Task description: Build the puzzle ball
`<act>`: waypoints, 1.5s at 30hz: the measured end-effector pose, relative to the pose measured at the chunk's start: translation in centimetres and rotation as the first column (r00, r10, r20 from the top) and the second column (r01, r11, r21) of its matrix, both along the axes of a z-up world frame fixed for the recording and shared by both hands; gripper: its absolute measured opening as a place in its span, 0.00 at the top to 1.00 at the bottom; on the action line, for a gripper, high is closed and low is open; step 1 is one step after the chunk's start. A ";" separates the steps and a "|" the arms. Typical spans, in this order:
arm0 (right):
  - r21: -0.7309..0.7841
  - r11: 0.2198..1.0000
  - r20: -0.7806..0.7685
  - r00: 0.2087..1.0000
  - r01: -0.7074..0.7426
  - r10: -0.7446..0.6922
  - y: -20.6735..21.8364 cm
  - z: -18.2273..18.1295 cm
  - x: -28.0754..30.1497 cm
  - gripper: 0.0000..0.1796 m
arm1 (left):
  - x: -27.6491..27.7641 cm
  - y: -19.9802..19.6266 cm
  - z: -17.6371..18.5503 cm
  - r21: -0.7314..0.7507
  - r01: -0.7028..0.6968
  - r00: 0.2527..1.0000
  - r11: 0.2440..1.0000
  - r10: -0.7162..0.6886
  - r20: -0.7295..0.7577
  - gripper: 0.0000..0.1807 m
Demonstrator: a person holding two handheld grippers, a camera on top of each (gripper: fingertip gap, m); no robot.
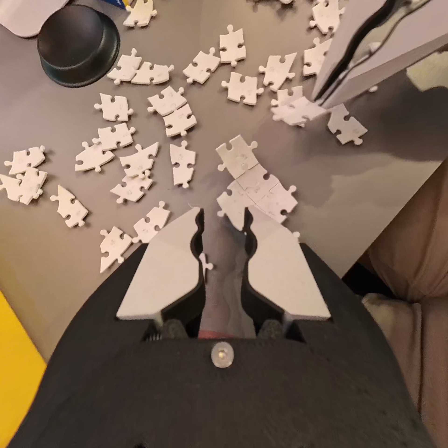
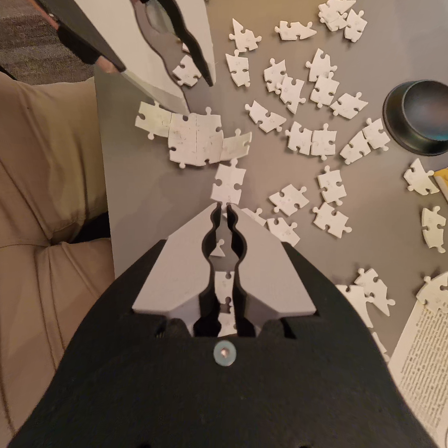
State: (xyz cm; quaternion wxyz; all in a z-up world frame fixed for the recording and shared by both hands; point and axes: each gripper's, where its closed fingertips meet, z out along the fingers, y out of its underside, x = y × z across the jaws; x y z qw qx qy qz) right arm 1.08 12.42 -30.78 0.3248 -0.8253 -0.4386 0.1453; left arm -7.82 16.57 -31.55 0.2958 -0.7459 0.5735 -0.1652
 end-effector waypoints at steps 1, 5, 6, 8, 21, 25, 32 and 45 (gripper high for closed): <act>0.006 1.000 0.003 1.000 0.000 0.000 0.1 0.1 0.0 0.98 | 0.1 -0.3 0.2 0.013 0.011 1.000 1.000 -0.011 -0.009 0.83; 0.035 0.999 0.014 1.000 -0.006 0.006 0.5 0.8 0.3 0.98 | 1.0 -2.0 1.7 0.029 0.045 0.999 0.999 -0.044 -0.001 0.84; 0.044 0.999 0.018 1.000 -0.013 0.012 0.6 1.0 0.3 0.98 | 1.4 -2.4 1.9 0.028 0.046 0.999 0.999 -0.047 0.008 0.84; 0.061 0.998 0.030 0.999 -0.029 0.028 0.8 1.3 0.3 0.99 | 2.1 -3.6 2.1 0.014 0.048 0.999 0.999 -0.048 0.018 0.85; 0.097 0.985 0.132 0.983 -0.144 0.131 1.6 1.5 0.2 0.98 | 2.7 -5.9 -0.8 0.034 0.010 1.000 0.999 -0.009 -0.026 0.85; 0.090 0.977 0.171 0.970 -0.193 0.176 1.8 1.2 -0.1 0.98 | 1.7 -5.1 -1.4 0.042 -0.005 0.998 0.999 0.008 -0.056 0.85; 0.086 0.977 0.119 0.975 -0.197 0.186 1.8 1.6 -0.9 0.98 | 1.7 -4.5 -0.3 0.056 -0.011 1.000 0.998 0.010 0.004 0.86; 0.301 0.950 -0.001 0.996 -0.080 0.084 2.7 5.3 -3.3 0.98 | 5.1 -0.8 6.6 -0.443 -0.153 0.732 0.883 0.402 0.549 0.93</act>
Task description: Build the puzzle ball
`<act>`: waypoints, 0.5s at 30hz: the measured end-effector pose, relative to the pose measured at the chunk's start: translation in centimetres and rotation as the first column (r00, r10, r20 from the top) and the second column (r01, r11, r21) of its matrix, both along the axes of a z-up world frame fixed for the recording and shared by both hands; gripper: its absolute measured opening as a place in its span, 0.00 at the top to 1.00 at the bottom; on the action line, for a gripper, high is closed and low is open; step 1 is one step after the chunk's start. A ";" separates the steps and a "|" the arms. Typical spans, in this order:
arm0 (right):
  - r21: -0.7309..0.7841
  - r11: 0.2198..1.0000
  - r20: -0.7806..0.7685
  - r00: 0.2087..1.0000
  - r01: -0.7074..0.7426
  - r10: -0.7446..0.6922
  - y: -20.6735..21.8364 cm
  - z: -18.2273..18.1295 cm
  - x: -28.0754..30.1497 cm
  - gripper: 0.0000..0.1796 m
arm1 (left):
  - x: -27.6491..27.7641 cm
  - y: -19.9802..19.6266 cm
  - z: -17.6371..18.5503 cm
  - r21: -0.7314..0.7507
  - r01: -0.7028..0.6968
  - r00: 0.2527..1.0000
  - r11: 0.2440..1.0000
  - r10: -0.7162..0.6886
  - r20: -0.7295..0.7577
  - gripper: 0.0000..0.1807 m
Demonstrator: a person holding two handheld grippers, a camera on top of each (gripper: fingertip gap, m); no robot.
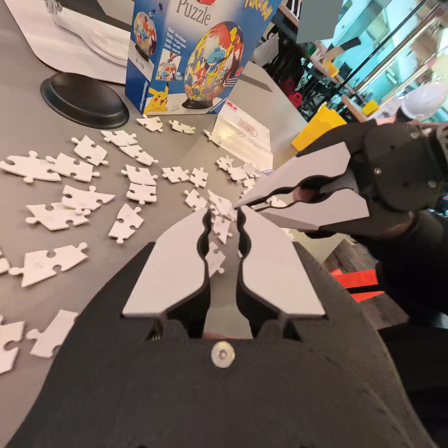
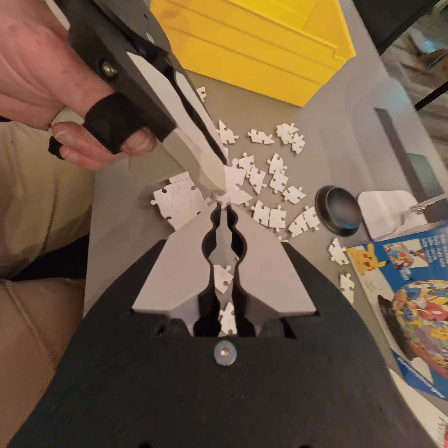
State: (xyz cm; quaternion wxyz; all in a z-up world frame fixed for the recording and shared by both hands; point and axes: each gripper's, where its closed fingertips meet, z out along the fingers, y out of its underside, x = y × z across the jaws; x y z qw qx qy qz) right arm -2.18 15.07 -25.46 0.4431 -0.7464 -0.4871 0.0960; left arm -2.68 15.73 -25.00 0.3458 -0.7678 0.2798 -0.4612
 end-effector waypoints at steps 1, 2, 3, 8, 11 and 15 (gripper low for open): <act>0.027 1.000 0.013 1.000 0.005 -0.005 0.1 0.2 -0.1 0.98 | 0.3 -0.2 0.1 -0.016 0.014 1.000 1.000 -0.013 0.020 0.94; 0.052 0.999 0.026 1.000 0.010 -0.011 0.2 0.3 -0.1 0.98 | 0.4 -0.2 0.3 -0.020 0.012 0.999 1.000 -0.011 0.034 0.95; 0.072 0.997 0.034 0.999 0.014 -0.016 0.3 0.3 -0.2 0.98 | 0.4 -0.1 0.4 -0.017 0.004 0.999 1.000 -0.003 0.041 0.96; 0.050 0.998 -0.023 0.999 -0.045 0.046 -0.3 1.8 -0.3 0.94 | 0.0 0.0 0.7 0.016 0.057 0.998 0.998 -0.057 -0.012 0.99; 0.011 0.996 -0.089 0.992 -0.086 0.087 -0.2 3.6 0.1 0.91 | 0.0 -1.2 1.0 0.034 0.208 0.975 0.977 -0.205 -0.089 0.99; -0.051 0.983 -0.070 0.983 -0.175 0.172 -0.6 3.8 -0.7 0.94 | -0.2 -2.1 1.1 0.151 0.383 0.896 0.911 -0.327 -0.300 0.99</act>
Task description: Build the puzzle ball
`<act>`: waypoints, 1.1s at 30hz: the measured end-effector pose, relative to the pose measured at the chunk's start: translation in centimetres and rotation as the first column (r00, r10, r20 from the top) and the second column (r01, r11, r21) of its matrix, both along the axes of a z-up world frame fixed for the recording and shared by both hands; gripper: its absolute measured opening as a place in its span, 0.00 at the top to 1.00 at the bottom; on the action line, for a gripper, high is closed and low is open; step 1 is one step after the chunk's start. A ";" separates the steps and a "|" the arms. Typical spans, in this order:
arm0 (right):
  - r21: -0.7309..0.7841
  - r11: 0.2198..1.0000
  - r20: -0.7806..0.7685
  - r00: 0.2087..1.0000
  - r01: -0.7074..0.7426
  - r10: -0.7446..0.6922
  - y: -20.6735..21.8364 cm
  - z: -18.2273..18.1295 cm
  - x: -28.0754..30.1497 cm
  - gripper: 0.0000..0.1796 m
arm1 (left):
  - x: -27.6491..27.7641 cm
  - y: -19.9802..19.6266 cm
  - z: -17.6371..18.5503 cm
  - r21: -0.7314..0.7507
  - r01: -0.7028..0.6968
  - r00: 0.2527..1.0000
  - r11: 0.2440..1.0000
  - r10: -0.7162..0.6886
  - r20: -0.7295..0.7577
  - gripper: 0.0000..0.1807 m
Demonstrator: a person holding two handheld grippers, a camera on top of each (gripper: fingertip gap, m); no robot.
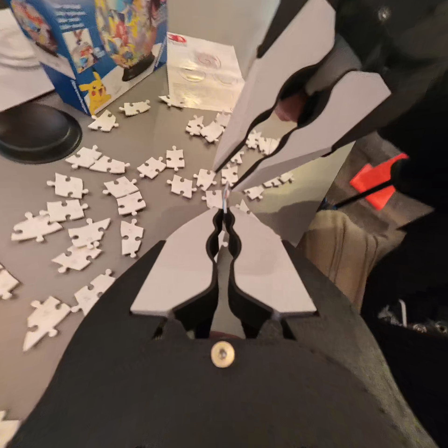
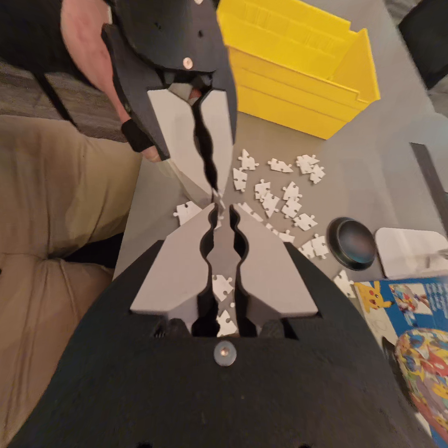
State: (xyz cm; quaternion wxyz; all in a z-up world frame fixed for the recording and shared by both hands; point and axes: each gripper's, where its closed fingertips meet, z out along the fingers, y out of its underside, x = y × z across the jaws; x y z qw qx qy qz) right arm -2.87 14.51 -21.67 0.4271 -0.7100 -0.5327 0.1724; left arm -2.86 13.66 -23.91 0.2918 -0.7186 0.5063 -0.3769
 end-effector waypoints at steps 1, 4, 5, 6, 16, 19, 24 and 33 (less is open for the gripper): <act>-0.024 0.999 0.008 1.000 -0.024 0.024 -0.2 -0.2 -0.2 0.96 | 0.0 0.0 0.2 0.032 0.023 0.999 0.999 -0.022 -0.026 0.99; -0.069 0.996 -0.002 0.998 -0.064 0.064 -0.4 -0.4 -0.4 0.99 | -0.4 0.0 0.0 0.117 0.105 0.989 0.988 -0.091 -0.119 0.99; -0.085 0.995 -0.041 0.998 -0.049 0.046 -0.1 -0.1 -0.5 0.99 | -0.5 0.3 0.2 0.142 0.111 0.987 0.984 -0.093 -0.129 0.98; -0.112 0.993 -0.095 0.995 -0.026 0.016 0.2 0.2 -0.5 1.00 | -0.5 0.7 0.5 0.165 0.110 0.988 0.980 -0.089 -0.125 0.98; -0.313 0.949 -0.499 0.841 0.049 -0.208 0.8 2.1 0.0 0.99 | 0.5 1.0 2.4 -0.068 -0.001 0.969 0.998 0.018 0.247 0.97; -0.298 0.953 -0.423 0.887 0.057 -0.185 0.5 1.0 0.2 0.96 | 0.3 0.7 1.3 -0.080 0.017 0.983 0.997 -0.002 0.184 0.98; -0.201 0.979 -0.238 0.968 0.026 -0.075 0.2 0.8 -0.3 0.99 | 0.0 0.1 0.0 -0.041 0.114 0.993 0.993 -0.114 -0.004 0.99; -0.419 0.900 -0.193 0.957 0.120 -0.217 1.7 -2.7 0.0 1.00 | -1.4 2.2 -3.5 -0.023 0.024 0.976 0.999 -0.029 -0.217 0.90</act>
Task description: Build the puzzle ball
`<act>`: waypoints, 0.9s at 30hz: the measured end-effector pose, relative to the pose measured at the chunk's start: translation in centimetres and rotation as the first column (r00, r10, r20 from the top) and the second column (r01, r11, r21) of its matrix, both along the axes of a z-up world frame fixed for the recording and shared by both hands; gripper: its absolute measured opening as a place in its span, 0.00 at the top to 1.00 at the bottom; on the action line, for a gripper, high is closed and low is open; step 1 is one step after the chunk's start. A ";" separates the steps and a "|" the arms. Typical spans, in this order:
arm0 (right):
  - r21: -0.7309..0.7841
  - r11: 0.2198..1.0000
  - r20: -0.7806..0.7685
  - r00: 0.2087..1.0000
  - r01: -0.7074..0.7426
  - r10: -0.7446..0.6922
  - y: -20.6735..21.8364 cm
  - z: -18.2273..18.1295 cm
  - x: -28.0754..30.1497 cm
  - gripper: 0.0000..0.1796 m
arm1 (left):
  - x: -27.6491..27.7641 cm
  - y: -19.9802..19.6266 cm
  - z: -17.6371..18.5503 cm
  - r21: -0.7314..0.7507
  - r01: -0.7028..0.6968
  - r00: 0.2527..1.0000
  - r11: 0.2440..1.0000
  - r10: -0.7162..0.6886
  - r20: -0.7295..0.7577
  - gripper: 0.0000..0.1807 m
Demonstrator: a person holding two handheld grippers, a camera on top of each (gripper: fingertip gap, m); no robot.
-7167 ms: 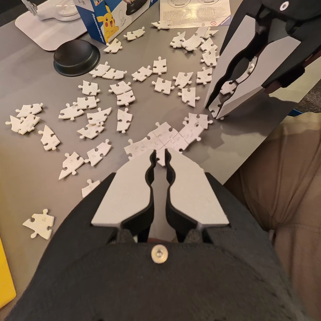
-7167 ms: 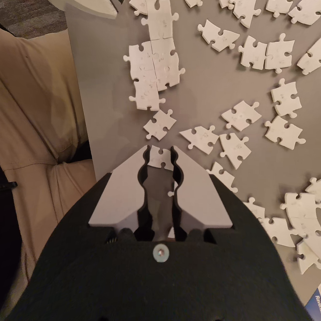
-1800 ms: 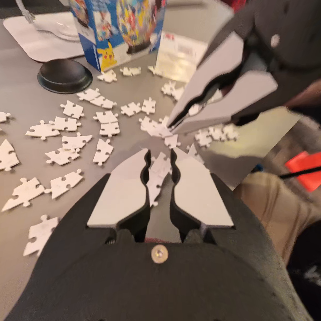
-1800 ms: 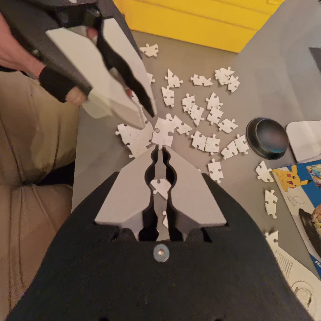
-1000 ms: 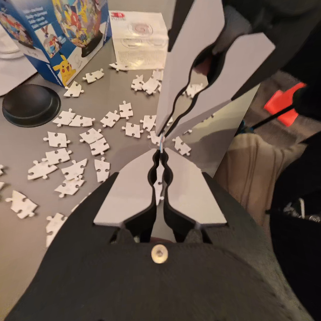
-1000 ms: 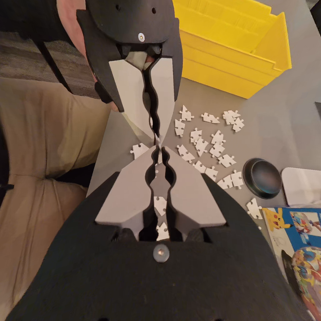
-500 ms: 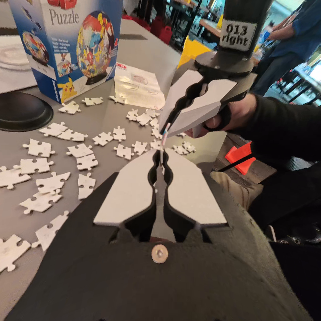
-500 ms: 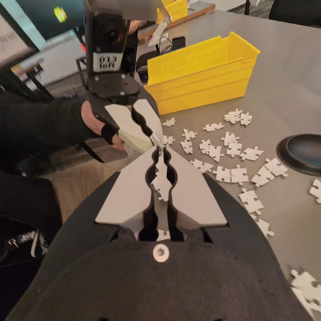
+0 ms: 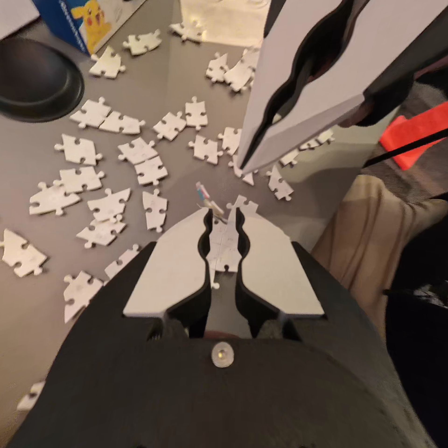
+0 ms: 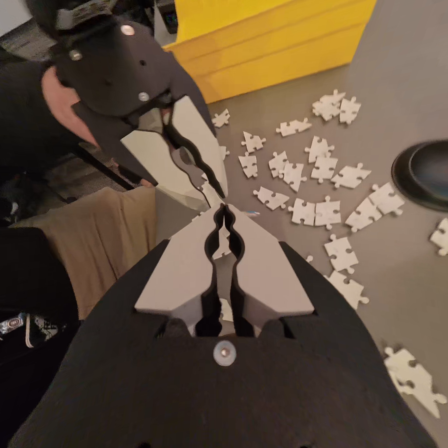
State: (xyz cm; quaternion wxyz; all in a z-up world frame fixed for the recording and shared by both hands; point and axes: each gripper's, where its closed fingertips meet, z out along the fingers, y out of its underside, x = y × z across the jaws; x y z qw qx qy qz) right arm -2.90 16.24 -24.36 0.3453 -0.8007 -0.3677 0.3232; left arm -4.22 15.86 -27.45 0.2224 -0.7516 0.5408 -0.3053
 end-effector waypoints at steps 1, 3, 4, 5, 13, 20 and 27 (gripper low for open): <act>-0.026 0.999 -0.002 1.000 0.024 -0.024 0.0 -0.6 0.1 1.00 | -0.4 0.0 -0.5 0.024 -0.027 0.999 0.999 0.027 -0.027 0.90; -0.067 0.996 -0.014 0.998 0.056 -0.057 -0.1 -1.5 0.0 1.00 | -0.7 -0.7 -1.5 0.075 -0.054 0.997 0.996 0.058 -0.057 0.89; -0.078 0.995 -0.006 0.998 0.067 -0.068 -0.2 -2.0 0.1 1.00 | -0.7 -1.2 -2.0 0.103 -0.049 0.996 0.993 0.056 -0.067 0.90; -0.080 0.994 0.008 0.997 0.075 -0.074 -0.2 -2.5 0.2 1.00 | -0.9 -1.3 -2.6 0.139 -0.055 0.994 0.989 0.068 -0.090 0.92; -0.021 0.999 0.211 0.976 0.048 -0.042 1.9 -4.9 2.8 1.00 | -0.4 -2.8 -4.5 0.189 -0.018 0.989 0.982 0.046 -0.141 0.93; 0.006 0.999 0.439 0.898 -0.039 0.033 1.8 -8.1 1.9 0.85 | -1.0 -2.6 -5.6 0.220 0.000 0.978 0.975 0.046 -0.203 0.93; 0.111 0.993 0.539 0.842 -0.037 -0.029 2.2 -9.4 2.2 0.85 | -2.5 -1.9 -6.2 0.247 0.026 0.966 0.969 0.039 -0.255 0.93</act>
